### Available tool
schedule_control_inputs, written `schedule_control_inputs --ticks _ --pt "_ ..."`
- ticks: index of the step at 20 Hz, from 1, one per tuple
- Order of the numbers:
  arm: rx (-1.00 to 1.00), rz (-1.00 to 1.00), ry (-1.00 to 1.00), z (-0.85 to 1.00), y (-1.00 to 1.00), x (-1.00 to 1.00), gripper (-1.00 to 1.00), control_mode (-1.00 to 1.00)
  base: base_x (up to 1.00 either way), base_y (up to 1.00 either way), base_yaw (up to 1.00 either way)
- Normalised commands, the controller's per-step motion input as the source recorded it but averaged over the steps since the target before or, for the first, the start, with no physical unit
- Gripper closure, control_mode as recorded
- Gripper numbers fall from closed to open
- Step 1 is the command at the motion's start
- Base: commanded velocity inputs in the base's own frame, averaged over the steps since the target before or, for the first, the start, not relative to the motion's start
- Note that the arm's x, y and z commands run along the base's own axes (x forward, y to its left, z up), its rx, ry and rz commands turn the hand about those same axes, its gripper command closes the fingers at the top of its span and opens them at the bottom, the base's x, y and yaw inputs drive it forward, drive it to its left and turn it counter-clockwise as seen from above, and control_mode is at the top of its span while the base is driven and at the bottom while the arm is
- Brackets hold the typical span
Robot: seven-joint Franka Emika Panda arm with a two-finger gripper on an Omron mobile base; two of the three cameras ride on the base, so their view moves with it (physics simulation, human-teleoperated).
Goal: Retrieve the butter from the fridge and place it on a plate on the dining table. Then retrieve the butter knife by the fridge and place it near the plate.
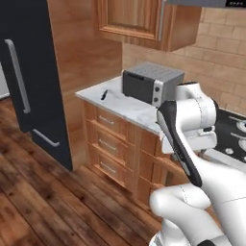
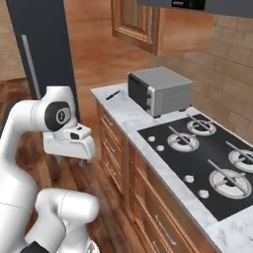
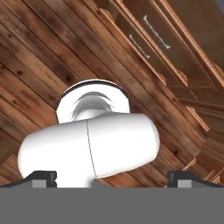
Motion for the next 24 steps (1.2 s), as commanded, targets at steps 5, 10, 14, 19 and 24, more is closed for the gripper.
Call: schedule_control_inputs --ticks 5,10,14,19,24 --pt "0.0 0.0 0.0 0.0 0.0 0.0 -1.0 1.0 0.99 0.45 -0.28" --pt "0.0 0.0 0.0 0.0 0.0 0.0 -1.0 1.0 1.0 0.32 -0.44" --pt "0.0 0.0 0.0 0.0 0.0 0.0 -1.0 1.0 0.98 0.53 -0.52" --pt "0.0 0.0 0.0 0.0 0.0 0.0 -1.0 1.0 0.5 0.92 -0.4" --pt "0.0 0.0 0.0 0.0 0.0 0.0 -1.0 1.0 0.5 0.83 -0.33"
